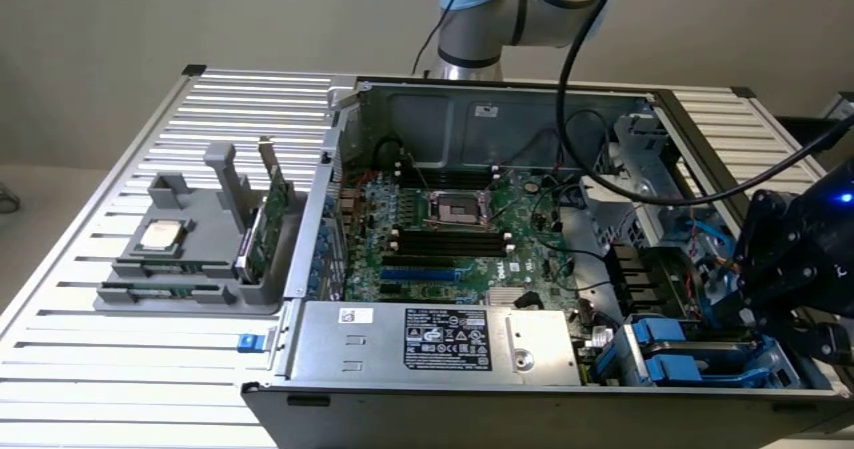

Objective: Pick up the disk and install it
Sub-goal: 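Insert the second disk wire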

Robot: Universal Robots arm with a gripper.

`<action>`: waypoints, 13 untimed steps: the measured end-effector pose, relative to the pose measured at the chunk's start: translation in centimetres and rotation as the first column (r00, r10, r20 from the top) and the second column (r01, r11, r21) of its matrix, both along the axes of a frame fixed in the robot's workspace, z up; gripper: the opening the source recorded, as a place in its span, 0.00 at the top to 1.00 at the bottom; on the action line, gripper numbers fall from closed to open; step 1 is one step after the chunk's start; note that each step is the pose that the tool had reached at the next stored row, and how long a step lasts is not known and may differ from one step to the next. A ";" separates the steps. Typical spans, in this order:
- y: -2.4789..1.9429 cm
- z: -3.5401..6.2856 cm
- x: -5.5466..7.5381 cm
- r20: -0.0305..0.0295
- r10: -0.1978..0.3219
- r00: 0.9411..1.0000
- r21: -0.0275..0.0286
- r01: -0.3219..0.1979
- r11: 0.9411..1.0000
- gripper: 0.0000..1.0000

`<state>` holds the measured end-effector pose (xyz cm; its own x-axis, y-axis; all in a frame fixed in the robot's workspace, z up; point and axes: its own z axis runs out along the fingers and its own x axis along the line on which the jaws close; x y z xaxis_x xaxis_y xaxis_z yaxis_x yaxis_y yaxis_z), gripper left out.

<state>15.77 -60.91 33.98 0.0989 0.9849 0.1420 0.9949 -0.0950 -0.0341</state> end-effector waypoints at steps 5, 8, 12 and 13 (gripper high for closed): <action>-0.30 -0.34 0.1 -0.002 0.000 1.000 0.006 0.000 1.000 0.89; -0.42 -0.54 0.1 -0.007 0.000 1.000 0.008 0.000 1.000 0.89; -0.50 -0.75 0.1 -0.014 0.000 1.000 0.012 0.000 1.000 0.89; -0.52 -0.78 0.1 -0.016 0.000 1.000 0.012 0.000 1.000 0.89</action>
<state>15.85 -61.43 33.20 0.1011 0.9831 0.1526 0.9942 -0.0944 -0.0507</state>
